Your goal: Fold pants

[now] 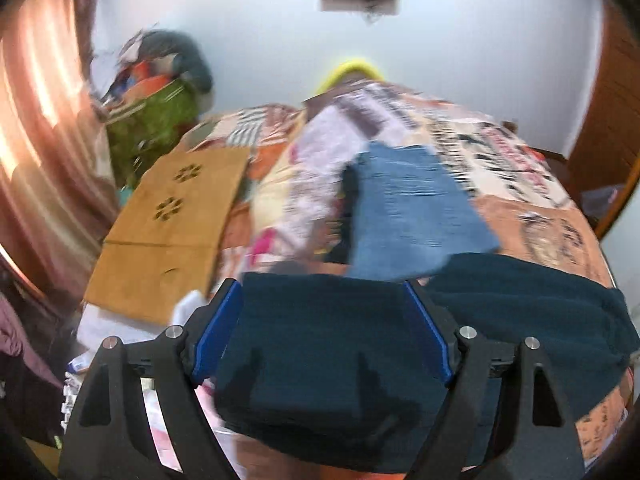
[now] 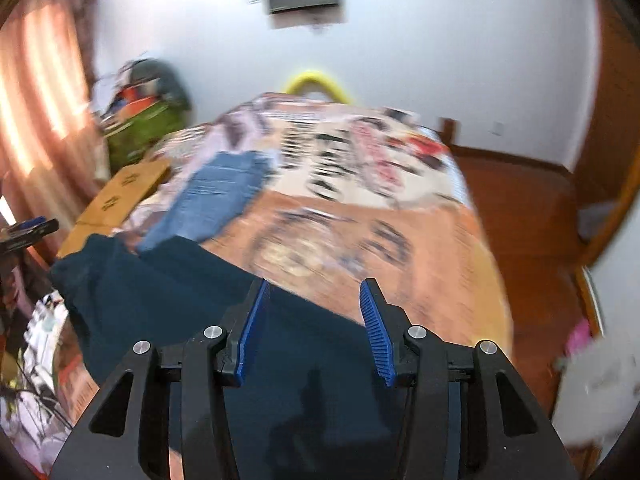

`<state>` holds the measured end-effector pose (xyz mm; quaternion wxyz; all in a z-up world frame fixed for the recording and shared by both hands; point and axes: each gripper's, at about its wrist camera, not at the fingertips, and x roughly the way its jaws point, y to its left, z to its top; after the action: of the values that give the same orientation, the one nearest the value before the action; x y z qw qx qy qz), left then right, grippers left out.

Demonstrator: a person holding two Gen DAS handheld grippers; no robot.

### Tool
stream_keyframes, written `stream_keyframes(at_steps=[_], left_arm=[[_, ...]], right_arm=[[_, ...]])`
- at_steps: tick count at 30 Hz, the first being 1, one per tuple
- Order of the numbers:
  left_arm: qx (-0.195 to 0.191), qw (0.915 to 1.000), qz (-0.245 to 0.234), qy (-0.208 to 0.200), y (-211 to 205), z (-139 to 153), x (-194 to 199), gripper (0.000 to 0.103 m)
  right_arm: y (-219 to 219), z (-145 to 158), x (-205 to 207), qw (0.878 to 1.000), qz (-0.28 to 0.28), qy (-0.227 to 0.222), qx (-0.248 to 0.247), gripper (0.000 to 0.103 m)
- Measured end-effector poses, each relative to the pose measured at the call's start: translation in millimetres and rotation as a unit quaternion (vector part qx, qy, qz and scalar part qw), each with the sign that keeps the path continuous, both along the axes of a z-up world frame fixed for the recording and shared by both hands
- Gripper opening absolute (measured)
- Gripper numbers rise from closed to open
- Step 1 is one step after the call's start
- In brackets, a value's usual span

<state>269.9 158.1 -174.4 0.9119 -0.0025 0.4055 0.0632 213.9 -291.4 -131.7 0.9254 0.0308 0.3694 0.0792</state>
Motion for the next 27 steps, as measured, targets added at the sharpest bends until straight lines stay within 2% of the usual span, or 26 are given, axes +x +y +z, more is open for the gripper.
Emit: stream_keyframes(at_steps=[4, 8, 14, 16, 18, 20, 22, 24, 25, 26, 27], left_arm=[[0.004, 0.9991, 0.029, 0.03, 53, -18, 19, 0.08], [-0.031, 0.9961, 0.032, 0.076, 94, -51, 44, 0.08], [-0.078, 0.9875, 0.019, 0.135, 110, -104, 72, 0.078], [-0.098, 0.9844, 0.003, 0.146, 109, -119, 76, 0.061], [-0.121, 0.9799, -0.011, 0.158, 105, -128, 78, 0.035], [-0.137, 0.9773, -0.021, 0.16, 102, -134, 77, 0.031], [-0.125, 0.9799, -0.028, 0.153, 98, -134, 75, 0.031], [-0.114, 0.9823, -0.034, 0.145, 94, -132, 70, 0.029], [-0.108, 0.9838, -0.036, 0.139, 92, -130, 66, 0.025], [-0.101, 0.9851, -0.038, 0.134, 91, -128, 63, 0.017], [-0.094, 0.9863, -0.038, 0.13, 91, -125, 61, 0.01]], right_arm=[[56, -9, 43, 0.998, 0.065, 0.004, -0.006, 0.043], [111, -27, 89, 0.992, 0.125, 0.029, -0.011, 0.043], [174, -64, 138, 0.977, 0.196, 0.086, -0.012, 0.043], [187, -74, 154, 0.972, 0.209, 0.106, -0.017, 0.043], [200, -90, 167, 0.965, 0.223, 0.133, -0.022, 0.043], [210, -105, 177, 0.956, 0.239, 0.168, -0.026, 0.043], [217, -114, 184, 0.949, 0.25, 0.189, -0.03, 0.043], [221, -116, 184, 0.947, 0.26, 0.189, -0.03, 0.046], [223, -115, 182, 0.943, 0.271, 0.19, -0.023, 0.041], [225, -114, 181, 0.94, 0.28, 0.193, -0.018, 0.031], [228, -113, 177, 0.939, 0.285, 0.191, -0.019, 0.027]])
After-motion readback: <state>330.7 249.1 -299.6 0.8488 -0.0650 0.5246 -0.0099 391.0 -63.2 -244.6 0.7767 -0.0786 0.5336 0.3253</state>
